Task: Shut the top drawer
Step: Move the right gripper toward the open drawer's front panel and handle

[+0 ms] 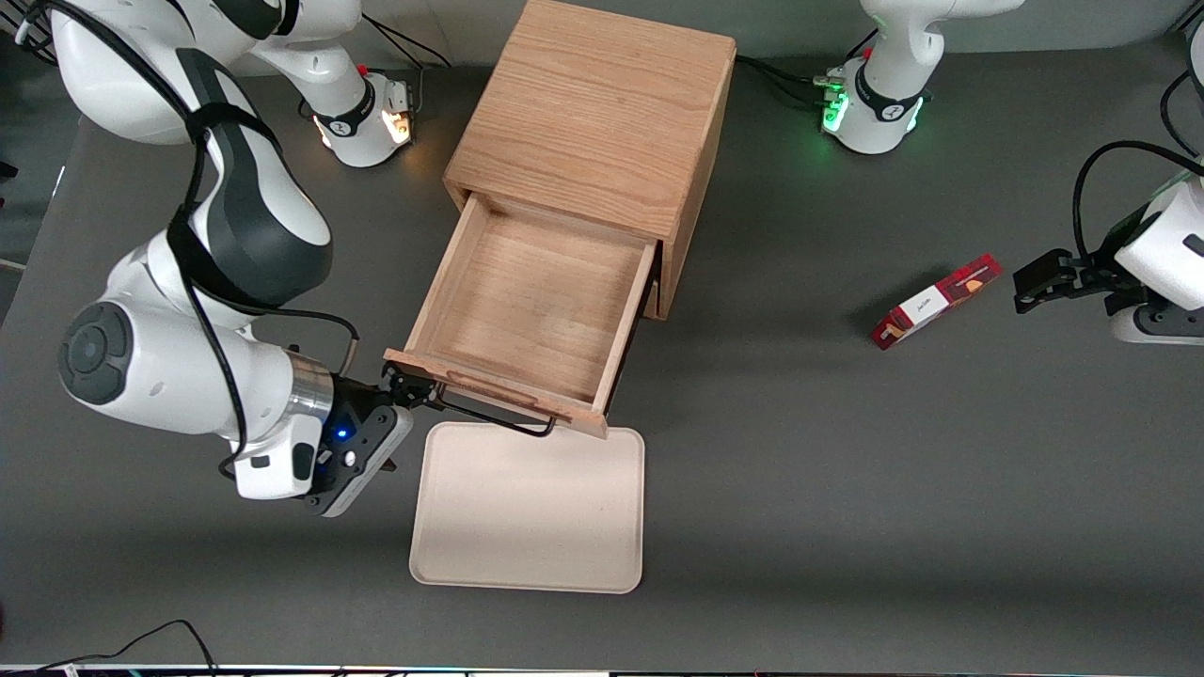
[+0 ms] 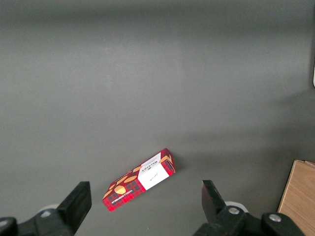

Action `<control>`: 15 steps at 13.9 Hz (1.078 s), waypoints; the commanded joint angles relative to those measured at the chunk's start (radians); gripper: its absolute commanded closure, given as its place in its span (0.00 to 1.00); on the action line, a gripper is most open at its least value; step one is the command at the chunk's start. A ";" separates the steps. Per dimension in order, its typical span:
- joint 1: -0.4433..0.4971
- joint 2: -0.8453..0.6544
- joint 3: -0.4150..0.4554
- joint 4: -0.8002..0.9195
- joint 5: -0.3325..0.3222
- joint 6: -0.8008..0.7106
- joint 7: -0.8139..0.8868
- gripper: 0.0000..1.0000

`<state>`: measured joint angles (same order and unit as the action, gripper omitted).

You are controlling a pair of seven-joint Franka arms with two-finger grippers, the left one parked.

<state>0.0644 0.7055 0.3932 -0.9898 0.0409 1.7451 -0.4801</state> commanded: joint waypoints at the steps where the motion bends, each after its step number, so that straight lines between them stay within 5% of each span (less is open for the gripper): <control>1: 0.000 0.055 0.009 0.048 0.011 -0.004 -0.081 0.00; 15: 0.035 0.098 0.010 0.002 0.002 -0.010 -0.152 0.00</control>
<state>0.0920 0.7986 0.3989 -0.9961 0.0392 1.7449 -0.6146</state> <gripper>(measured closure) 0.000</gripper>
